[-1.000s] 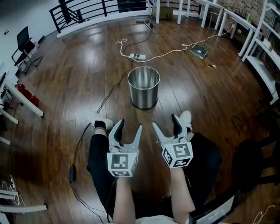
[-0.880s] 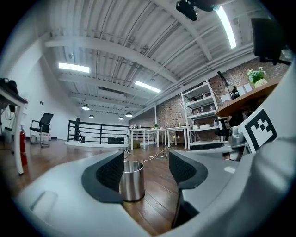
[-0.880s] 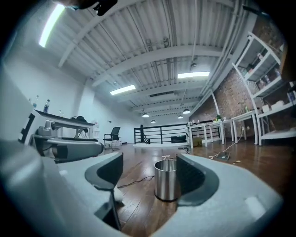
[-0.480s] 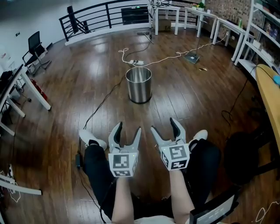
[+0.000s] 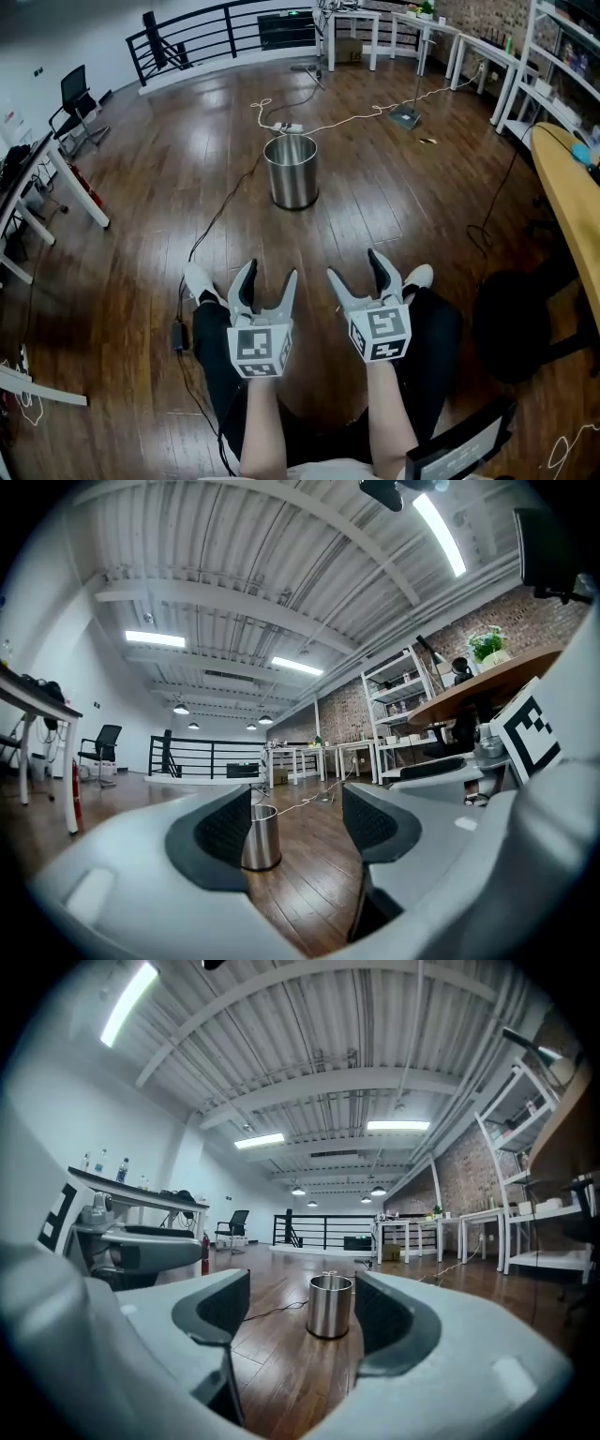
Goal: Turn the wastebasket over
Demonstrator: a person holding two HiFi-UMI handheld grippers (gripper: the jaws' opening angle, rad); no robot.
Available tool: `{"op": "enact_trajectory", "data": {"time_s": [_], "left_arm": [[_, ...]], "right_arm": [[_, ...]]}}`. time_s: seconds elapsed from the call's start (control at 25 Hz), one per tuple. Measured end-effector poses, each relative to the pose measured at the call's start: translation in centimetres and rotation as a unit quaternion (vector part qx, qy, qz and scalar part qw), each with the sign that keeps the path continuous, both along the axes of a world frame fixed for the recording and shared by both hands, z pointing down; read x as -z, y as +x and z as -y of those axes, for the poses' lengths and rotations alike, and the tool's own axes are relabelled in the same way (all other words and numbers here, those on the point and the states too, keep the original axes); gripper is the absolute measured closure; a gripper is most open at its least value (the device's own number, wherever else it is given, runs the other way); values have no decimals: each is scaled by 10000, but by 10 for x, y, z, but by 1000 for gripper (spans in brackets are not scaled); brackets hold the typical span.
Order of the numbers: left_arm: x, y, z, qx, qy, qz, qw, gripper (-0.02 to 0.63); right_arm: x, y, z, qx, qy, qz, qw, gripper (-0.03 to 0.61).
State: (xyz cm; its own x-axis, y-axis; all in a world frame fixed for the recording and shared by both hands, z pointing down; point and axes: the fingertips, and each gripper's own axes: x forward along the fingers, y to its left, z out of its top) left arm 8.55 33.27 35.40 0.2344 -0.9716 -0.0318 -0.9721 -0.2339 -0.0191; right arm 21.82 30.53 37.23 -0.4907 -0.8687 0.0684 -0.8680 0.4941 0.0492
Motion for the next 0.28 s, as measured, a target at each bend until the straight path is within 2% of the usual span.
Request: {"op": "enact_trajectory", "data": {"time_s": [0.28], "left_arm": [[28, 14, -24, -48, 168, 71, 9998, 303]], "right_arm": [[34, 22, -24, -152, 258, 28, 9995, 247]]}}
